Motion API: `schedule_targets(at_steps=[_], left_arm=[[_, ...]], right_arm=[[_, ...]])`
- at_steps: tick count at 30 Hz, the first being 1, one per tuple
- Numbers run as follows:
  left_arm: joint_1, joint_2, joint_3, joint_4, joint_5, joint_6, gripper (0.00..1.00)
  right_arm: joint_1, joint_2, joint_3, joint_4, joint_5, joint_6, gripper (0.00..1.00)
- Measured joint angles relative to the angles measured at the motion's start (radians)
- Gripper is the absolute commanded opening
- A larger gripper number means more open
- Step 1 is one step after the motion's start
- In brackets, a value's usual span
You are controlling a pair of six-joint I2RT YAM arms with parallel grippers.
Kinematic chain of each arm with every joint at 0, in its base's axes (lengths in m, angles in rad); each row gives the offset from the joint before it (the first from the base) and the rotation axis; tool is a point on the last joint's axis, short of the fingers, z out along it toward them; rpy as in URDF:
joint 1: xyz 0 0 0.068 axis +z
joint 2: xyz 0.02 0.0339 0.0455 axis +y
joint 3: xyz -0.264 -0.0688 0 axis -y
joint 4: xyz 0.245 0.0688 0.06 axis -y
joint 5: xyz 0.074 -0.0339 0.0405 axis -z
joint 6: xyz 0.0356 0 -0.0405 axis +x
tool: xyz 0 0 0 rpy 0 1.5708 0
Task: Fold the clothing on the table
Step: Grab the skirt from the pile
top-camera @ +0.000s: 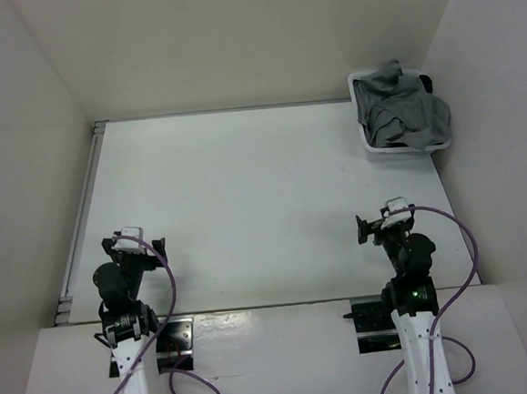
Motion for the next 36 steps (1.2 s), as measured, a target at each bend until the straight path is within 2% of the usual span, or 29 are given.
schedule_targets(at_steps=[4,9,18,21,27,29,36], left_arm=[[-0.003,0.0,0.0,0.0,-0.001,0.0,0.99],[-0.003,0.0,0.0,0.0,-0.004,0.0,0.99],[-0.003,0.0,0.0,0.0,-0.006,0.0,0.99],[-0.003,0.0,0.0,0.0,-0.007,0.0,0.99],[-0.003,0.0,0.0,0.0,-0.007,0.0,0.99],[-0.003,0.0,0.0,0.0,0.004,0.006,0.99],[-0.005,0.0,0.007,0.064,0.171,0.197,0.99]], right_arm=[[0.0,0.0,0.013,-0.006,-0.013,-0.039,0.99],[0.0,0.0,0.115,-0.014,-0.055,-0.127,0.99],[0.0,0.008,0.229,0.114,0.015,-0.221,0.99],[0.0,0.103,0.338,0.129,0.062,-0.216,0.99],[0.0,0.458,0.621,0.142,0.13,-0.13,0.99],[0.0,0.513,0.65,0.138,0.131,-0.089,0.99],[0.0,0.657,0.752,0.0,0.129,0.025,0.99]])
